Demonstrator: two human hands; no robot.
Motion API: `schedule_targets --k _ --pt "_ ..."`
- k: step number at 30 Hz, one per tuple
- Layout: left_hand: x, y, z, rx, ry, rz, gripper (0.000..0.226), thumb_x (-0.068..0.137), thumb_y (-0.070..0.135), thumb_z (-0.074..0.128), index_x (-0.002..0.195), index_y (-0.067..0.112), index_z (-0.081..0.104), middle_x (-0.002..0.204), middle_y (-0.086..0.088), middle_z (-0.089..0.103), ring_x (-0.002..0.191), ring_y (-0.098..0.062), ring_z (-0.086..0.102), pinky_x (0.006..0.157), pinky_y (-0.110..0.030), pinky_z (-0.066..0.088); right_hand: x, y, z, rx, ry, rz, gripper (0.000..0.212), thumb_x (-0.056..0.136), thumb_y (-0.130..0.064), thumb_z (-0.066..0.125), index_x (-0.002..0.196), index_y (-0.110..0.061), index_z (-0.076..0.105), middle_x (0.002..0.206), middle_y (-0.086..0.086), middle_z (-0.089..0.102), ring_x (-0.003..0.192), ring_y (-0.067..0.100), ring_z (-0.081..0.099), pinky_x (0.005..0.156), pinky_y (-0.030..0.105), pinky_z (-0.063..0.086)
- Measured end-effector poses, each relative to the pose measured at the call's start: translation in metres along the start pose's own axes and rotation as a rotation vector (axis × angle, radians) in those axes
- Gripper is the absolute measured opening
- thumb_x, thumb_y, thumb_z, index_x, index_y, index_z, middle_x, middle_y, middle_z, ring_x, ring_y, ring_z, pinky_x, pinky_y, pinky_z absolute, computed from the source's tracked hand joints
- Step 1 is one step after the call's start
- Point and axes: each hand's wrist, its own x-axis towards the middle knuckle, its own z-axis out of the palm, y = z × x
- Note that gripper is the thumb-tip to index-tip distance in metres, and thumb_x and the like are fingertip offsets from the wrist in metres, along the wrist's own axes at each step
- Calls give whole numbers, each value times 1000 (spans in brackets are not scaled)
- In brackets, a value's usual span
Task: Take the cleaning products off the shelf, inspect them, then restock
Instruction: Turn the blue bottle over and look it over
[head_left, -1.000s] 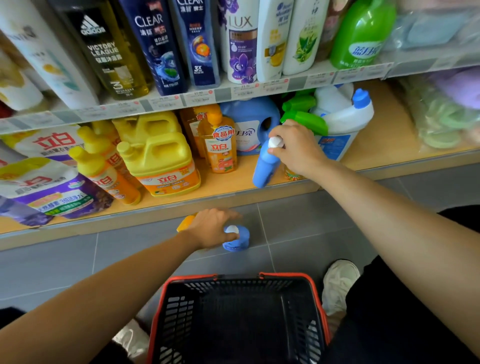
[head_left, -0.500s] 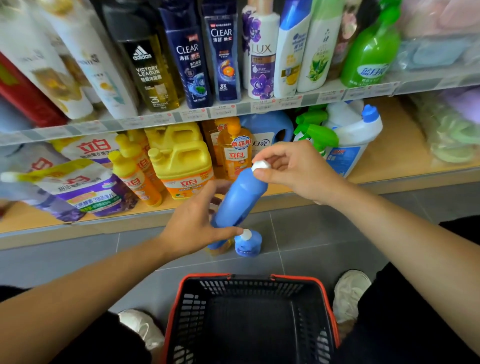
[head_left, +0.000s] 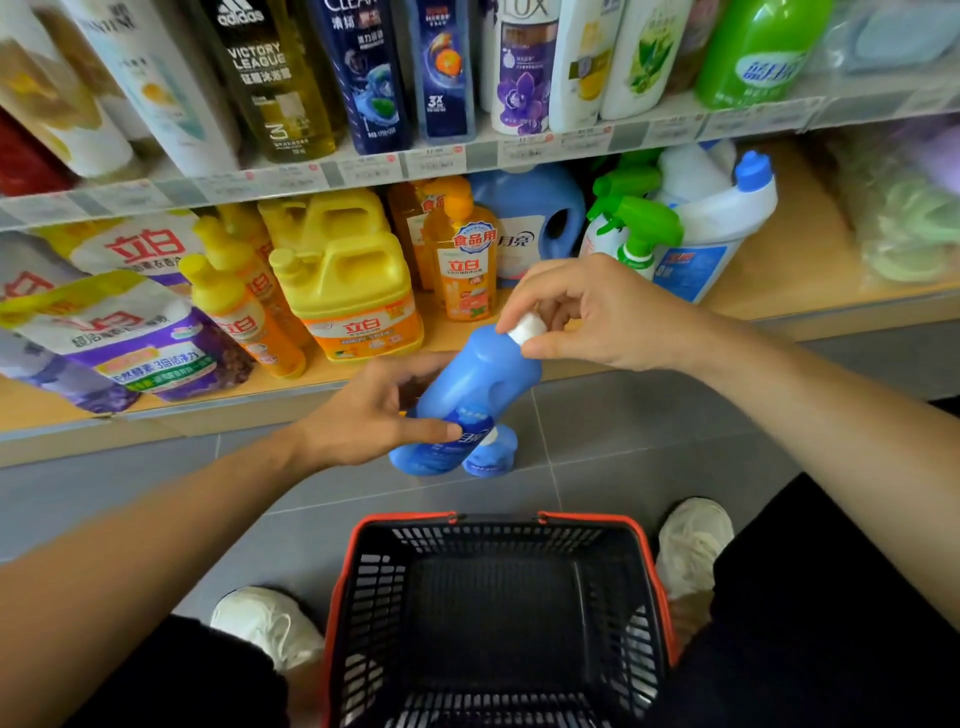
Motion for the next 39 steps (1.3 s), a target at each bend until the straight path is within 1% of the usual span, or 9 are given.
schedule_targets --k 2,4,7,12,17,22,29,33,39 --pt "2 1 0 31 -5 20 60 83 1 78 137 14 58 125 -3 71 112 -10 64 98 -31 53 2 1 2 23 68 28 19 82 -7 80 100 -12 76 92 9 65 71 17 61 69 33 52" --pt "5 3 1 59 0 38 59 83 5 79 137 16 57 120 5 72 109 -6 63 94 -26 53 4 4 4 76 156 52 19 80 -9 83 98 -13 76 83 -6 70 65 1 60 66 18 50" --pt "7 4 0 100 48 58 60 81 10 79 137 16 58 117 15 71 108 -3 64 94 -26 54 6 9 11 92 265 56 16 83 -13 81 95 -21 76 69 -23 69 60 -1 63 60 12 49" --pt "8 2 -3 142 66 62 60 79 9 82 132 23 60 110 22 71 102 3 64 88 -20 52 11 13 22 265 374 134 9 91 -18 71 88 -22 78 71 10 72 53 13 62 54 25 52" --pt "6 1 -1 36 100 51 63 78 15 82 136 22 60 119 10 73 108 -5 68 91 -24 54 13 16 20 346 382 133 21 94 -18 55 93 -20 76 68 17 67 57 13 60 57 25 50" --pt "4 5 1 56 125 73 64 76 30 82 136 27 60 120 9 73 109 -7 68 93 -28 56 13 16 24 311 410 152 6 88 -19 73 93 -17 77 72 -5 73 62 11 67 59 26 55" --pt "3 5 6 -35 98 21 60 79 16 82 136 18 62 118 5 74 108 -12 70 90 -32 58 14 19 25 332 406 176 16 91 -16 65 88 -28 75 64 -4 68 57 7 58 56 23 50" --pt "3 9 9 -248 70 -49 60 79 4 81 132 19 59 113 -5 77 102 -19 74 82 -29 59 16 22 23 369 435 179 25 100 -17 54 90 -14 76 64 9 63 55 10 54 55 24 45" --pt "3 16 9 -496 13 -147 50 82 4 72 129 13 59 111 -20 74 98 -29 74 79 -33 59 17 21 21 461 349 164 11 92 -10 70 101 -17 70 82 -9 70 65 -1 58 55 13 43"
